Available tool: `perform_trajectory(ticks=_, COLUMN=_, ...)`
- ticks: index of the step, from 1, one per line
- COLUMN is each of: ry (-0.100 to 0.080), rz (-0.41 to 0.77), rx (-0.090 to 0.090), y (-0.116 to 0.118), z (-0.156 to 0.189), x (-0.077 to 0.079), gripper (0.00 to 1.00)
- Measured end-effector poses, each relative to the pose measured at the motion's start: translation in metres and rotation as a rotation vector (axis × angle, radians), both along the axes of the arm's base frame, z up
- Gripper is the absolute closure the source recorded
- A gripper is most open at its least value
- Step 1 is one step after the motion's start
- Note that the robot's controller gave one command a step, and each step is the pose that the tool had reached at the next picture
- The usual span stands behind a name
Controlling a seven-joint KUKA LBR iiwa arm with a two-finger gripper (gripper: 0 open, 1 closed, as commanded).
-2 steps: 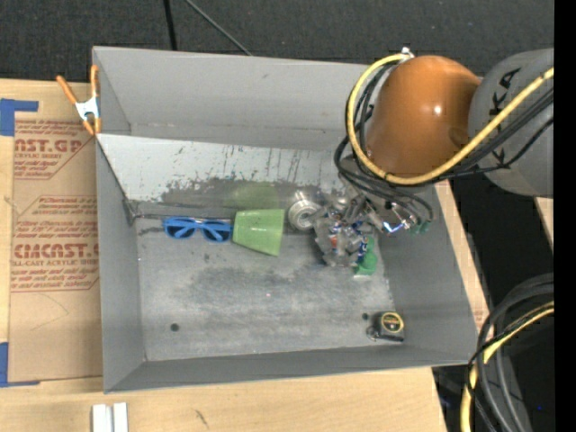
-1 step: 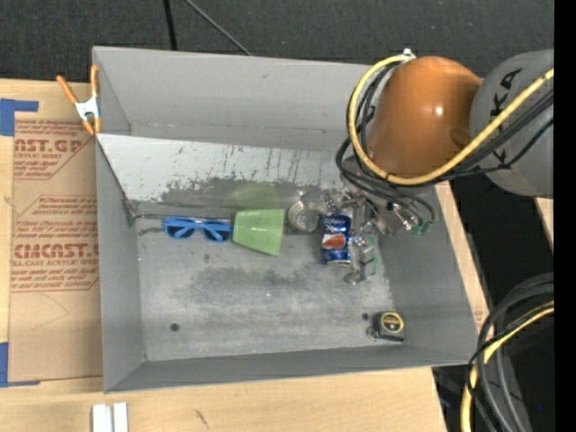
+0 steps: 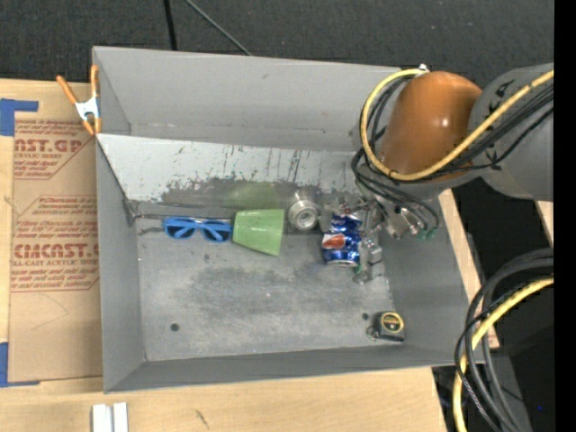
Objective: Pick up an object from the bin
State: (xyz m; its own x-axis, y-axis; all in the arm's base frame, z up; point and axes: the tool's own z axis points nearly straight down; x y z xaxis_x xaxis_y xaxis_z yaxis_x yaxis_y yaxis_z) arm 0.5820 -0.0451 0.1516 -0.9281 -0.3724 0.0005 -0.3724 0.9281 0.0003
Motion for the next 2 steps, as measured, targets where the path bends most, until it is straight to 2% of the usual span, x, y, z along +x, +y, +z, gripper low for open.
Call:
perform_trajectory(ticks=1, ry=0.002, rz=-0.068, rx=0.0, y=-0.0475, z=-0.0545, x=0.0094, gripper=0.0)
perform_trajectory(ticks=2, ry=-0.002, rz=-0.065, rx=0.0, y=-0.046, z=-0.0506, x=0.0109, gripper=1.0)
